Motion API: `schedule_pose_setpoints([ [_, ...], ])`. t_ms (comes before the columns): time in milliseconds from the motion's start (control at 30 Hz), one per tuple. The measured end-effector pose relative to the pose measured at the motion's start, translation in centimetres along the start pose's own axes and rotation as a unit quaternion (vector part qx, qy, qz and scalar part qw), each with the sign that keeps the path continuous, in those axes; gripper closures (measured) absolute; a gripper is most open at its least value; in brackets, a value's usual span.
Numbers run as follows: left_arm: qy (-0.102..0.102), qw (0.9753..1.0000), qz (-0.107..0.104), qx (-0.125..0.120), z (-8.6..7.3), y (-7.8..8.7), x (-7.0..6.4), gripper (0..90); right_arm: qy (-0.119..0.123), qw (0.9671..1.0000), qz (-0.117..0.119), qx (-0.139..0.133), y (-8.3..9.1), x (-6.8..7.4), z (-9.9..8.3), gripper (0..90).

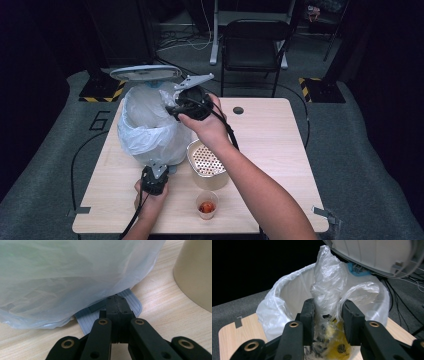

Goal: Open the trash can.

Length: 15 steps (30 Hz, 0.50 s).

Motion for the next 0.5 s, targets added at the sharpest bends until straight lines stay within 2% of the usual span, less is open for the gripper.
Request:
schedule_pose_setpoints([
  [133,0.0,1.0,0.0,0.0,0.0,0.0,0.0,90.0,-0.001,0.9999,0.01,-0.001,-1.3,0.4,0.6,65.4],
  [200,0.0,1.0,0.0,0.0,0.0,0.0,0.0,90.0,0.0,0.9999,0.01,0.002,-2.3,0.5,0.8,65.4],
  [300,0.0,1.0,0.0,0.0,0.0,0.0,0.0,90.0,-0.002,0.9999,0.01,0.005,-2.8,0.5,0.9,65.4],
  [400,0.0,1.0,0.0,0.0,0.0,0.0,0.0,90.0,0.007,0.9999,0.008,0.007,-4.1,0.7,1.2,65.3],
  [500,0.0,1.0,0.0,0.0,0.0,0.0,0.0,90.0,0.002,0.9999,0.011,0.005,-4.8,0.8,1.4,65.3],
])
Point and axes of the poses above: each handheld gripper's, and its own axes: y roughly backward along the jaws, z roughly out of its top, x roughly to its left, the point moved 8 cm from there along -y, roughly forward along the jaws, and after that the axes turned 10 degrees about x, right-handed, at the moved point
